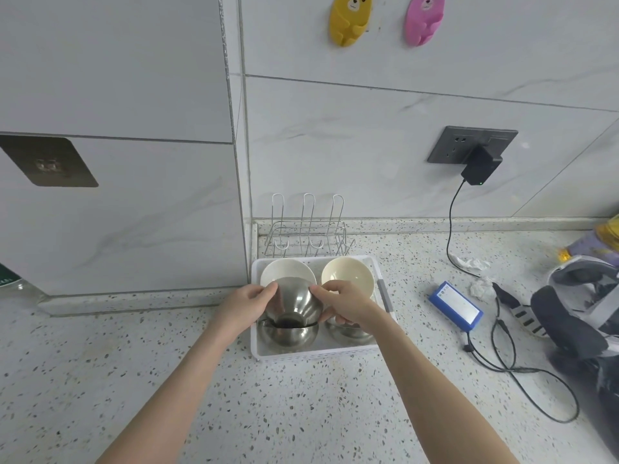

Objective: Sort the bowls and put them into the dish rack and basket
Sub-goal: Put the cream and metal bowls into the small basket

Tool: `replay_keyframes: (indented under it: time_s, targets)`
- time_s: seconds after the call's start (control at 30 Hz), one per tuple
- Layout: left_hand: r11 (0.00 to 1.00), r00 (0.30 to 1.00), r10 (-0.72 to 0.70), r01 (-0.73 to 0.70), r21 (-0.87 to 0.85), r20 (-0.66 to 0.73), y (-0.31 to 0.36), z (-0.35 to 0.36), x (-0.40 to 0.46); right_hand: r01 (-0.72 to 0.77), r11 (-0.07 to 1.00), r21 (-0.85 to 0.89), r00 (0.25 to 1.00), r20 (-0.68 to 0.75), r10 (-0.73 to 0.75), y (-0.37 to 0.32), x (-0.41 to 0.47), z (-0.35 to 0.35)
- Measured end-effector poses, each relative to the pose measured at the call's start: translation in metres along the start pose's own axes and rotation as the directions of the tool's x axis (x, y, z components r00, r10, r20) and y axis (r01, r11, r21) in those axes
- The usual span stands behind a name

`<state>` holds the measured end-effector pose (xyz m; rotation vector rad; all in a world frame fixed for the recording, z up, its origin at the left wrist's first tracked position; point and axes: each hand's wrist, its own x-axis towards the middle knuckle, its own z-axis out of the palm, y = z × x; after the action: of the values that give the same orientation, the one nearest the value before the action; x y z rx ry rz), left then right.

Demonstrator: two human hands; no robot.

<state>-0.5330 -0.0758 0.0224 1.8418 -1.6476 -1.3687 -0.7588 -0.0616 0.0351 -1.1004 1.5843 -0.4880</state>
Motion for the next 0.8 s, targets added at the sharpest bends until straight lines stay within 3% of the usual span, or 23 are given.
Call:
replay_keyframes:
  time_s: [0.23,0.37,0.57,0.8]
  targets:
    - [0.997,0.999,0.020,-0.017,-0.077,0.043,-0.003,0.001,0.004,0.045,0.999,-0.021,0.999,0.005,-0.045,0.004,0.002,0.004]
    - [0.992,0.994,0.101,-0.096,-0.087,0.048,-0.005,0.002,0.004,0.076,0.970,-0.231,0.996,-0.020,-0.083,0.003,0.002,0.006]
    - [0.984,0.983,0.176,-0.177,0.028,0.047,-0.013,0.007,0.005,0.115,0.903,-0.414,0.988,-0.050,-0.149,0.007,0.000,0.014]
    - [0.972,0.975,0.220,-0.223,0.074,0.039,-0.017,0.007,0.002,0.133,0.863,-0.488,0.979,-0.069,-0.190,0.012,-0.013,0.023]
